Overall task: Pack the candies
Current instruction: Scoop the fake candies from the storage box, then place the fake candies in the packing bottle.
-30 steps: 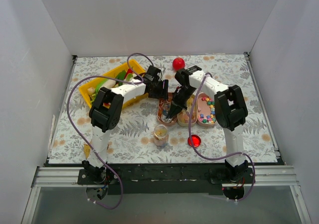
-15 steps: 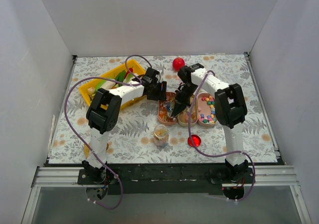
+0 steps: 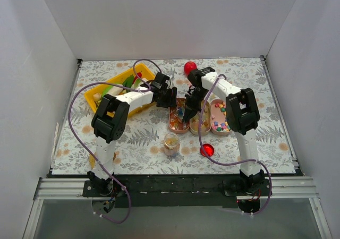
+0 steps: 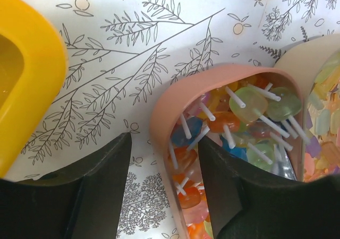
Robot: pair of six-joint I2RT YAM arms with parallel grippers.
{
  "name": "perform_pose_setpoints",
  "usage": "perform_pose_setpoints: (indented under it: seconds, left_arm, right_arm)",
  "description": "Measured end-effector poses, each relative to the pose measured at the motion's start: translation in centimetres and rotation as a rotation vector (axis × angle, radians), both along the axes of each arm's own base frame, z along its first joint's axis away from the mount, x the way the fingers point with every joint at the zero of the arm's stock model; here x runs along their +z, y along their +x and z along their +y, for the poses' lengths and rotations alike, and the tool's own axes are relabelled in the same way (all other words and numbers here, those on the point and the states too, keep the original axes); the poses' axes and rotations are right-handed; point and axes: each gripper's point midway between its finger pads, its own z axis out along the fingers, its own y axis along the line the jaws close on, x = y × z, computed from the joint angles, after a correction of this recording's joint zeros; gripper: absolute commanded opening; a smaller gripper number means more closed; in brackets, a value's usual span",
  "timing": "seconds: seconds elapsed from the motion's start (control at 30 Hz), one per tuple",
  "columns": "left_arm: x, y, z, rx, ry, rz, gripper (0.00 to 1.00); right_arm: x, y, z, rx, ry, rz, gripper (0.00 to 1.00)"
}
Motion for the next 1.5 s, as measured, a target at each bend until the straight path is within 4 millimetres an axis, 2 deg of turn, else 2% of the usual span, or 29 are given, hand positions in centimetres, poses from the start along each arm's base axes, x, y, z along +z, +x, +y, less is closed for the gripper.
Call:
perform_pose_setpoints:
  seconds: [0.17,0.33,0.53,0.63,0.83,0.97,1.17,1.5]
  left_arm:
    - [0.0,-0.2,0.2,0.001,0.003,0.001,0.52]
    - [0.0,-0.4,0.3,0.003,0.002,0.003,0.49]
    - [0.5,-0.6,0.4,0.006,0.004,0.000,0.50]
    - [1.8,-0.6,0.5,0.011,-0.004,-0.018,0.51]
    - [5.5,-0.3,0.5,0.017,-0.040,-0.085,0.52]
    - [6.8,-0.3,0.6,0.021,-0.051,-0.109,0.52]
    - [7.5,-0.8,1.2,0.034,-0.038,-0.110,0.54]
    - [11.5,-1.1,2.0,0.075,-0.065,-0.166,0.57]
  right_arm:
    - [-0.5,0.6,-0.1,0.030,-0.003,-0.050,0.01]
    - [-2.1,2.1,-0.4,0.090,-0.031,-0.172,0.01]
    - [-2.8,2.1,-0.6,0.157,-0.048,-0.261,0.01]
    - [-2.8,2.3,-0.7,0.179,-0.070,-0.302,0.01]
    - [-2.6,2.5,-1.0,0.212,-0.101,-0.363,0.01]
    - [-2.2,2.1,-1.7,0.218,-0.123,-0.387,0.01]
    - [0.2,1.0,-2.8,0.231,-0.121,-0.434,0.01]
    - [3.0,-1.1,-4.0,0.249,-0.108,-0.476,0.01]
